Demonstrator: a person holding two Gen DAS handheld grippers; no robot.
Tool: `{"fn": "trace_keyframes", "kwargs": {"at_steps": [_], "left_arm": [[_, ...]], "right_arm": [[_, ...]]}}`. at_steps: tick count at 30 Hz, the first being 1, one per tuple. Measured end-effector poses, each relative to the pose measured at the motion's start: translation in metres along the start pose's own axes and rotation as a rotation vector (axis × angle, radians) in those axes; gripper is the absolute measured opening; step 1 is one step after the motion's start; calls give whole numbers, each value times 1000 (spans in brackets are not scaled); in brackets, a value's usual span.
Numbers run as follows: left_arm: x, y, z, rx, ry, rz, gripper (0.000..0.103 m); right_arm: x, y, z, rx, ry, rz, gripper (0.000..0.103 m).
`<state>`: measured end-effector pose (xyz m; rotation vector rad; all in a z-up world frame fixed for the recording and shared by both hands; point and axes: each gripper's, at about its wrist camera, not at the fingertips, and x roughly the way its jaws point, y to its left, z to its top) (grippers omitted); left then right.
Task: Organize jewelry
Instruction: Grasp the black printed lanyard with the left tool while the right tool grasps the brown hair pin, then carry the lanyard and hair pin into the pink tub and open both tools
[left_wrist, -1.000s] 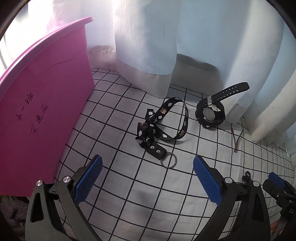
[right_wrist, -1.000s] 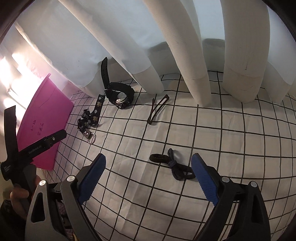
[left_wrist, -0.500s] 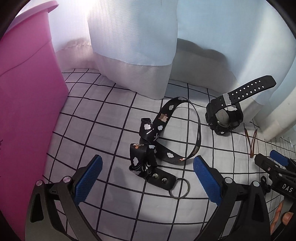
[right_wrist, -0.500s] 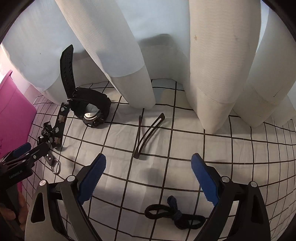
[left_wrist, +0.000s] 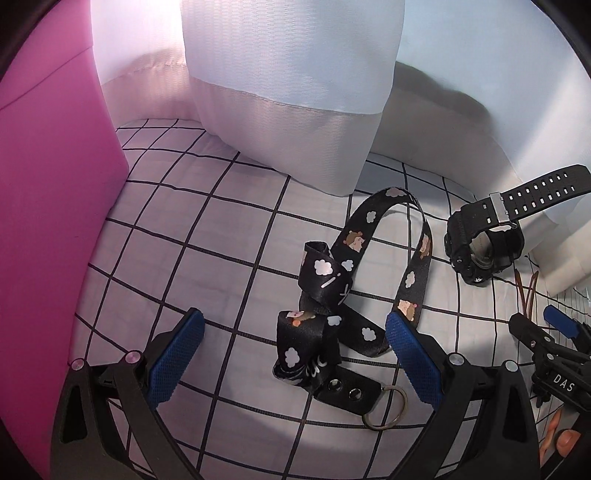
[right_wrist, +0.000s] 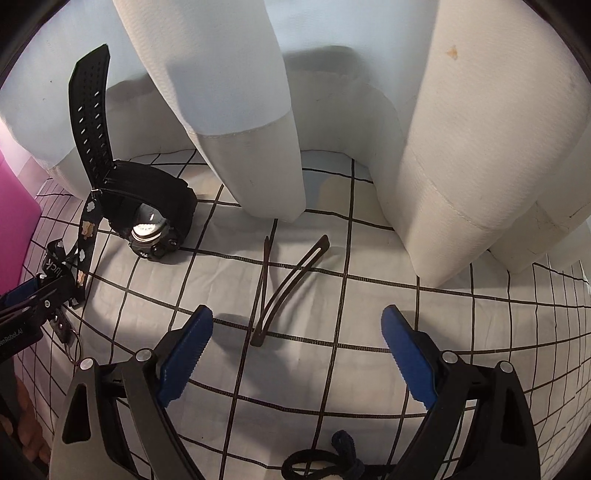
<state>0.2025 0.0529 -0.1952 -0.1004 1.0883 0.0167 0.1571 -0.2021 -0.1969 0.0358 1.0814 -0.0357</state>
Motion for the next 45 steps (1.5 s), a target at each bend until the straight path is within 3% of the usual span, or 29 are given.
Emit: {"fn": "trace_keyframes", "kwargs": {"at_steps": [5,12,14,20,21,22,23,24,35,45], "left_arm": [[13,-5,7,52,-24,57,97],[17,-7,10,23,-50,72,96],[10,-4,5,24,-54,73,92],[-12,-23,-13,67,-86,53,54],[-14,-25,-14,72,-88,48,42],[-16,-28,-16,78,-90,46,29],[-17,-29,-18,84,-90,45,24],[-19,-31,-20,89,-88,45,18],[-40,-19,-46,31,-66,63,16],[-100,-29,-87,-41,-99,36,16]], "right_arm": [[5,5,4,-8,-21,-1,89],[5,11,0,-17,-57,4,88],[1,14,-5,-30,-66,11,82],[-7,34,-14,-86,-94,-10,43],[-8,34,-14,-84,-98,-16,39],[-9,33,-15,-81,-101,-30,25],[-10,31,-16,-79,-102,-41,14],[-11,27,-17,-70,-104,-28,9],[-28,5,-38,-56,-97,113,9],[-84,-15,-59,-126,-129,199,9]]}}
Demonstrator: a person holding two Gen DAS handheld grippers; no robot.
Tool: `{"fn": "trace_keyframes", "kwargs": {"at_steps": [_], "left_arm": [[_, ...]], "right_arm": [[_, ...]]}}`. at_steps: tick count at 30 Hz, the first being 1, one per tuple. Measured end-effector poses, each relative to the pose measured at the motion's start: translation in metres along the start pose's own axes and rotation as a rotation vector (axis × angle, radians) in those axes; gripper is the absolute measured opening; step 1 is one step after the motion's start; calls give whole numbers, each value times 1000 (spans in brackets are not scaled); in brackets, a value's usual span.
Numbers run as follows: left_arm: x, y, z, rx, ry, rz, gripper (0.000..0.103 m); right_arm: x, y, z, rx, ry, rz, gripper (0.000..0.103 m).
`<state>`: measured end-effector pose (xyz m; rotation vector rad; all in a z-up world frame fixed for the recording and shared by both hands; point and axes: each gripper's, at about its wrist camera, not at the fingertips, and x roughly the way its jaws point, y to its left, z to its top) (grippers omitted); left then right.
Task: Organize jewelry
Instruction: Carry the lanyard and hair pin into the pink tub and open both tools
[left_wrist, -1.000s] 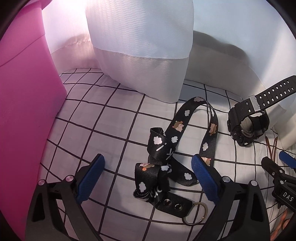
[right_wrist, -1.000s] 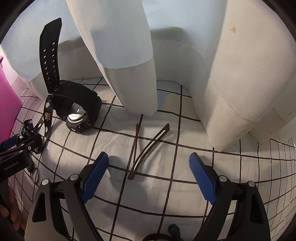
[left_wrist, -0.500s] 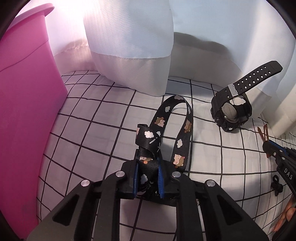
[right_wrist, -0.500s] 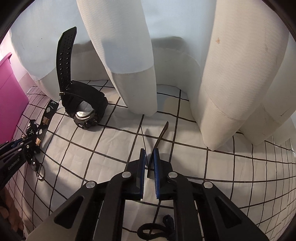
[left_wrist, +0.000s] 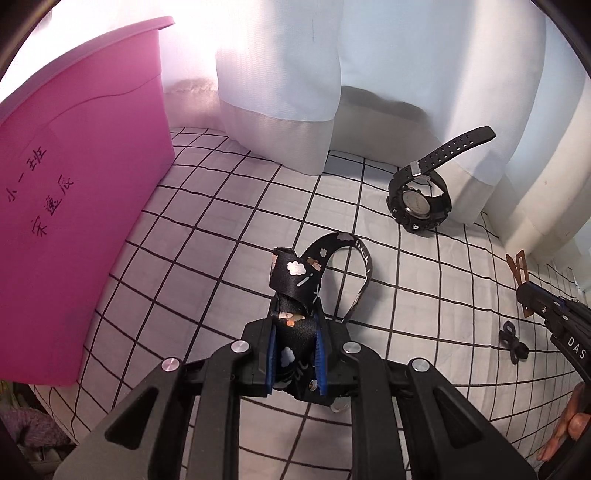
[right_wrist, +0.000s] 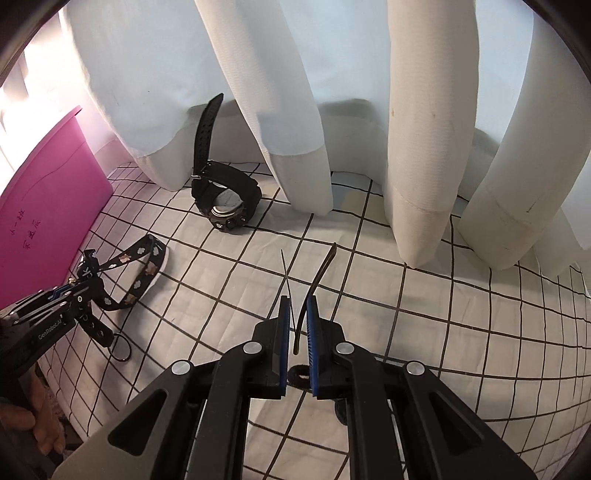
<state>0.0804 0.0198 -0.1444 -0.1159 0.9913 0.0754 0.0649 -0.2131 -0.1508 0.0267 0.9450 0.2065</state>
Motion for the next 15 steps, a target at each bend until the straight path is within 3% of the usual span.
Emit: {"fn": "trace_keyframes", "kwargs": {"at_steps": [8,15], "left_arm": [[-74,-5,-3,-76,-90,-6,16],[-156,0,-3,-132,-219,47,16]], "right_arm": [[-57,9,6,-75,-60,85,9],[-108,26,11,-167,-139,180,9]]}}
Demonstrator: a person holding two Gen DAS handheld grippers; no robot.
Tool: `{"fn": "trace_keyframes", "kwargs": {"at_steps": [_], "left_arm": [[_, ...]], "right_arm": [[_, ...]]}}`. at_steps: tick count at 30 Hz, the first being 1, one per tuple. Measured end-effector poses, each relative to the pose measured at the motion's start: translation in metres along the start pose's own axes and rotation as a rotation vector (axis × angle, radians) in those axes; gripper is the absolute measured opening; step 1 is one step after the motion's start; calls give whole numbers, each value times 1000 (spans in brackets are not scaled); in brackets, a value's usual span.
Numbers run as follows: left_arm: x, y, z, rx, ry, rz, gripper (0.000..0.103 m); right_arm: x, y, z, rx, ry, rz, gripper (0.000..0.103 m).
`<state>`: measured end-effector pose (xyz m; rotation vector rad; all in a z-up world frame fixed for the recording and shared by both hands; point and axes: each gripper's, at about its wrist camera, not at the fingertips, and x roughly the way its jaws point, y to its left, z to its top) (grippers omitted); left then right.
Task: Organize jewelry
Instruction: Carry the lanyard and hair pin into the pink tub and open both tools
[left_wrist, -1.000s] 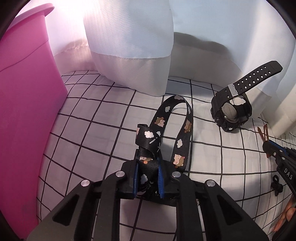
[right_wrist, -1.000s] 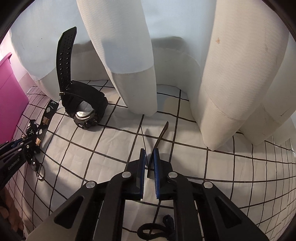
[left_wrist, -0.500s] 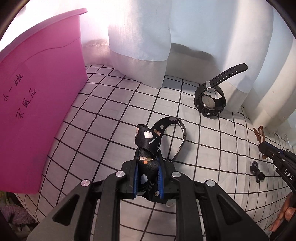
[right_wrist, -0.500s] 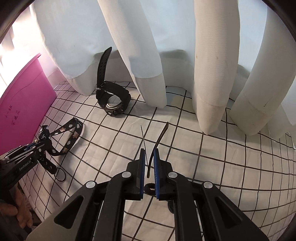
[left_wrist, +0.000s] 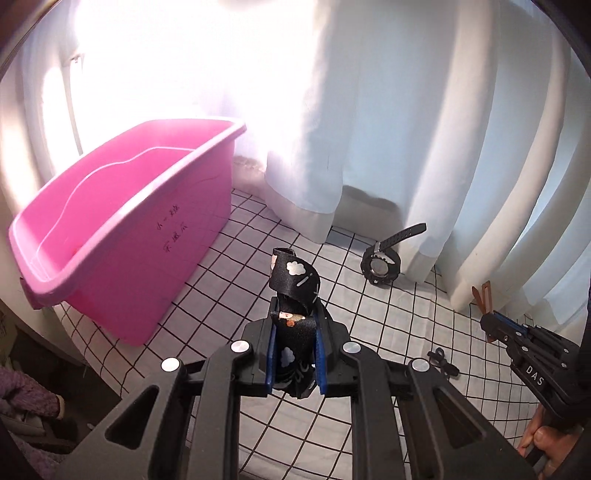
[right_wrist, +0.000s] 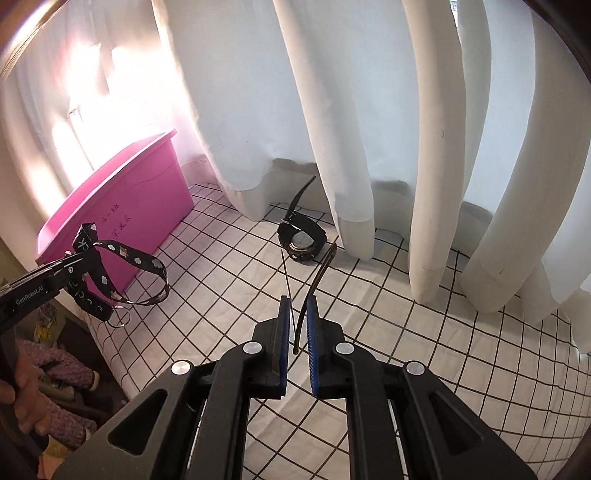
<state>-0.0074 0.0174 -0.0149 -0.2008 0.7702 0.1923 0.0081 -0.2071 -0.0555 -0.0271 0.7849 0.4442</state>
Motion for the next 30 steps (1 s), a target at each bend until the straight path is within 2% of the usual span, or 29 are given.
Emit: {"fn": "trace_keyframes", "kwargs": {"at_steps": [10,17,21,25,30], "left_arm": [[-87,43,24,-80,-156,108,16],[-112,104,62,-123,-242,163,16],[-113,146,88,-144,-272,169,16],[-100,186,108,-146,-278,165,16],[-59,229,116,-189,-202,137,16]], "right_arm": [[-20,69,47,-125,-93,196,9],[-8,142,100,-202,-152,297,9],[12,188,136,-224,-159,335,9],[46,233,173,-256,-124,355,9],[101,280,202,-299,-41,351,9]]}}
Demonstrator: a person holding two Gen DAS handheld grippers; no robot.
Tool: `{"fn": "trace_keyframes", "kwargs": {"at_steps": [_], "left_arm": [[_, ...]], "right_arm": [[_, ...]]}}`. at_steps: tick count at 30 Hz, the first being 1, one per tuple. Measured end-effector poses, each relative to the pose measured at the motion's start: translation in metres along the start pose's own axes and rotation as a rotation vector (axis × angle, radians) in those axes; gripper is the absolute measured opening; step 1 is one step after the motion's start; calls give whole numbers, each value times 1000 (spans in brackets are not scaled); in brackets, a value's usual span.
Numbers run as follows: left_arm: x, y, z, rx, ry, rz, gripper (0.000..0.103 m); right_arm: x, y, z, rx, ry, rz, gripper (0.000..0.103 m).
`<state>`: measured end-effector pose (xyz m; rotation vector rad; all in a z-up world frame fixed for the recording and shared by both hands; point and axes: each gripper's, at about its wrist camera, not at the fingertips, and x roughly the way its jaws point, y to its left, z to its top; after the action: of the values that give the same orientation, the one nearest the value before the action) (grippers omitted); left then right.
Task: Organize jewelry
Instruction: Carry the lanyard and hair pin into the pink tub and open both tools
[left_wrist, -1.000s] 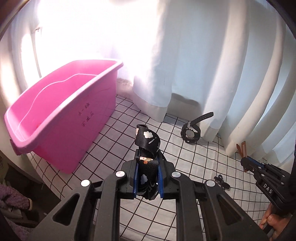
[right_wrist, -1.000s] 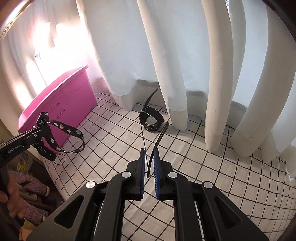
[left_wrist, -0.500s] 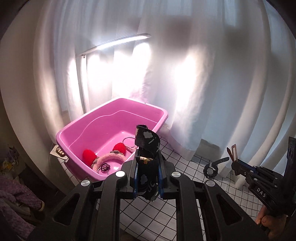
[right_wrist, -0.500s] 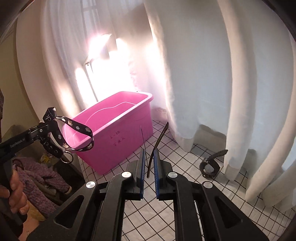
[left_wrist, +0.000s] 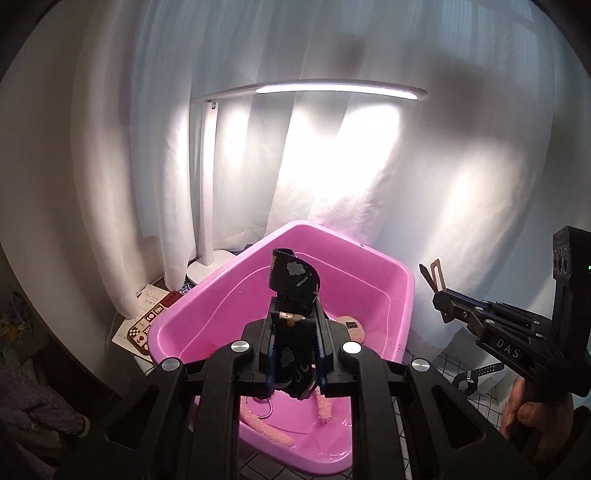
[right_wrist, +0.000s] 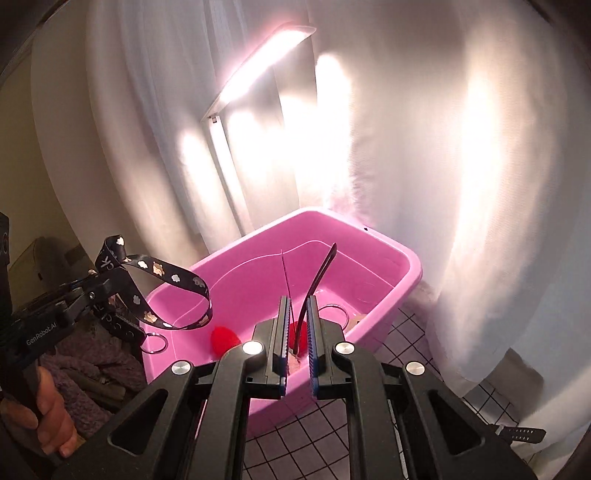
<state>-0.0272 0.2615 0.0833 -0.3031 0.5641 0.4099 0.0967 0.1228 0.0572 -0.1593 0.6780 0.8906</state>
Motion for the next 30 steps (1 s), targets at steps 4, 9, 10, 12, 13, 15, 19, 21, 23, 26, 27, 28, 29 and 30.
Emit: {"fn": "trace_keyframes", "kwargs": {"at_steps": [4,9,10,12,13,15,19,21,23,26,27,28,29,30], "left_arm": [[42,19,-6,-9,100,-12,16],[81,34,-16,-30,207,-21,16],[89,36,-19,-34,228,-22,16],[102,41,-22,-41,269,-22,16],[107,42,-24,-44,287,-23,16],[116,45,-27,-45,315,-22,16],[127,47,-29,-40,354,-11,17],[129,48,-28,-40,365,-9,17],[130,48,-28,-35,371,-7,17],[130,45,-28,-21,376,2,21],[130,45,-29,-20,377,5,31],[130,44,-29,-20,376,11,51],[129,43,-28,-13,367,11,57],[126,40,-27,4,354,22,68]], "right_arm": [[56,5,16,-11,117,14,9],[114,2,26,-12,256,-5,9],[125,1,27,-10,284,-12,9],[142,-4,26,-6,342,-25,9],[148,-7,25,-1,365,-30,9],[159,-11,23,7,408,-36,9],[174,-17,23,15,442,-46,9],[178,-18,24,15,448,-54,9],[179,-16,26,17,449,-59,9],[183,-18,26,19,455,-68,20],[183,-19,26,18,452,-76,25],[183,-20,26,20,449,-79,33],[183,-21,26,24,448,-79,40],[182,-21,26,25,444,-77,42]]}}
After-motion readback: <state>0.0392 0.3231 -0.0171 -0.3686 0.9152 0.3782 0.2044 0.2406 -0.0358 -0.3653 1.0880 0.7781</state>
